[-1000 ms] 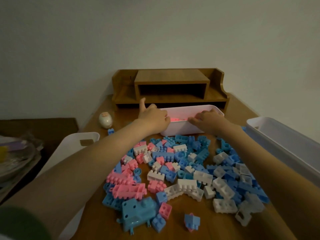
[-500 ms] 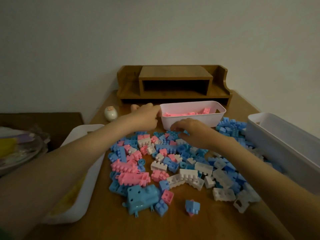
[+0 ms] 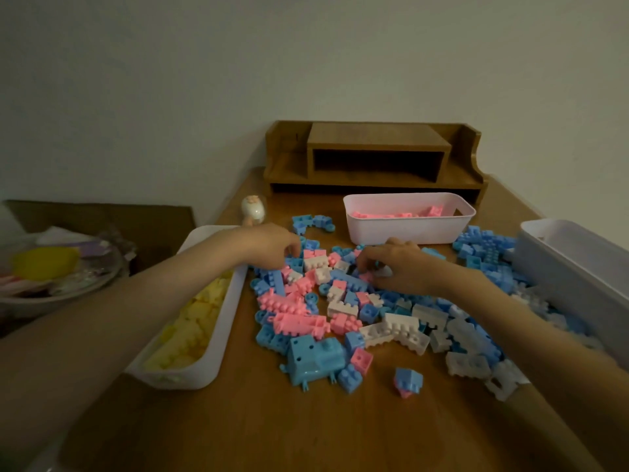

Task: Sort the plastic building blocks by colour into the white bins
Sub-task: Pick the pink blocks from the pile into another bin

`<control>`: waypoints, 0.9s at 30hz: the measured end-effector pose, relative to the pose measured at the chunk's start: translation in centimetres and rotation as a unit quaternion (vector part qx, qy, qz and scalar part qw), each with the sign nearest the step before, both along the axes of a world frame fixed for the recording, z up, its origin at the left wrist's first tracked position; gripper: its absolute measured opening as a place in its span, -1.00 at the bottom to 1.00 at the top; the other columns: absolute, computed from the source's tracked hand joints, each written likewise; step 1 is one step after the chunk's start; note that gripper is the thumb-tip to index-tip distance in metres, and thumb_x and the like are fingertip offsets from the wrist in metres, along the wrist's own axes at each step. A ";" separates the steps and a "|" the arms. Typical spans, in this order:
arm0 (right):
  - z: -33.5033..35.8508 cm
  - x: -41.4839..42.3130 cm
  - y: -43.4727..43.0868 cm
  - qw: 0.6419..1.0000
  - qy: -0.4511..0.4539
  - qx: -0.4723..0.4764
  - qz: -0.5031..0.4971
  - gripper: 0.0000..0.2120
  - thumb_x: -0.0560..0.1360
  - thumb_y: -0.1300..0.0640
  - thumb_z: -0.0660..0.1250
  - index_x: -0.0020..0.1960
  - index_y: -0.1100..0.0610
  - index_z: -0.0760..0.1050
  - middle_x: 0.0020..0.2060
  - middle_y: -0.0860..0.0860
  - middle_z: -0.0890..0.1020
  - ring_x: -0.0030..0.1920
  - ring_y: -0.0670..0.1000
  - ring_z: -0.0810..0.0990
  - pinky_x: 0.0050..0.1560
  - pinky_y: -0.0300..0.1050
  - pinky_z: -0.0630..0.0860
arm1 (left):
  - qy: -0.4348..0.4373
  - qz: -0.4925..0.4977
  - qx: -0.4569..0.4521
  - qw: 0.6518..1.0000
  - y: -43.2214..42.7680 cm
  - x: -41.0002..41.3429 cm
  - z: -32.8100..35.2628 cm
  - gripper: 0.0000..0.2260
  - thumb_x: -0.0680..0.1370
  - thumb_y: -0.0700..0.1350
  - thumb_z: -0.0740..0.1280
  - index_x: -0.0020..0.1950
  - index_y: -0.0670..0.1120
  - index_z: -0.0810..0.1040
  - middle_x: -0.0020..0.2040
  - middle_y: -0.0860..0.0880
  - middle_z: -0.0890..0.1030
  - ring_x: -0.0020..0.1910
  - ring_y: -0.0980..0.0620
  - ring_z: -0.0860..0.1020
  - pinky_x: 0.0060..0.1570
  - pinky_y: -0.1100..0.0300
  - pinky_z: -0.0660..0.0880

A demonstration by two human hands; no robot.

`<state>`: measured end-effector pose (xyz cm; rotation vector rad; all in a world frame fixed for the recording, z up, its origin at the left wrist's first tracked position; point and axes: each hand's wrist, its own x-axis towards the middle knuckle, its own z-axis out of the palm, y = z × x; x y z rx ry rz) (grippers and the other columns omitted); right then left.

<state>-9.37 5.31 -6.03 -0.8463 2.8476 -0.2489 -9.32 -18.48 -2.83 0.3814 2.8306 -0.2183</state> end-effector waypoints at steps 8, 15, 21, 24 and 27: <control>0.2 0.5 -0.5 0.998 -0.061 -0.030 0.018 -0.77 0.56 0.12 0.20 0.19 -0.09 0.42 0.14 -0.14 0.49 0.14 -0.08 0.40 0.18 -0.13 0.29 | -0.011 0.020 0.122 0.992 -1.0 -0.3 -0.3 -0.59 0.52 -0.35 0.25 0.34 -0.09 0.41 0.24 -0.05 0.53 0.17 0.01 0.51 0.03 0.25 0.46; -0.2 0.6 -1.3 0.974 -0.174 -0.146 -0.005 -0.68 0.55 0.18 0.19 0.24 -0.12 0.42 0.19 -0.08 0.49 0.14 -0.06 0.47 0.08 -0.20 0.37 | 0.054 0.070 0.004 0.996 -1.7 -0.5 -0.7 -0.66 0.49 0.08 0.37 0.16 -0.07 0.47 0.13 -0.06 0.55 0.12 -0.05 0.47 0.03 0.08 0.32; -0.7 0.2 -1.5 0.979 -0.146 -0.141 -0.015 -0.72 0.57 0.20 0.19 0.20 -0.09 0.42 0.10 -0.13 0.50 0.16 -0.08 0.47 0.13 -0.21 0.34 | 0.015 0.085 -0.030 0.996 -2.2 -0.5 -0.6 -0.79 0.51 0.21 0.28 0.02 0.13 0.55 0.10 0.05 0.52 0.24 -0.03 0.36 0.23 -0.01 0.18; -0.5 0.2 -1.4 0.990 -0.107 -0.095 0.014 -0.75 0.58 0.20 0.20 0.21 -0.05 0.38 0.12 -0.12 0.50 0.13 -0.10 0.49 0.09 -0.26 0.36 | 0.014 0.065 -0.021 0.998 -2.3 -0.3 -0.5 -0.79 0.50 0.21 0.30 0.05 0.17 0.57 0.08 0.11 0.52 0.21 0.03 0.36 0.18 -0.01 0.16; 0.0 0.1 -1.2 0.990 -0.115 -0.082 0.017 -0.77 0.57 0.13 0.23 0.21 -0.04 0.37 0.10 -0.09 0.52 0.09 -0.09 0.50 0.07 -0.25 0.39 | 0.030 0.053 -0.023 0.998 -2.2 -0.2 -0.6 -0.81 0.51 0.17 0.31 0.05 0.16 0.57 0.05 0.12 0.50 0.21 0.03 0.34 0.22 -0.06 0.11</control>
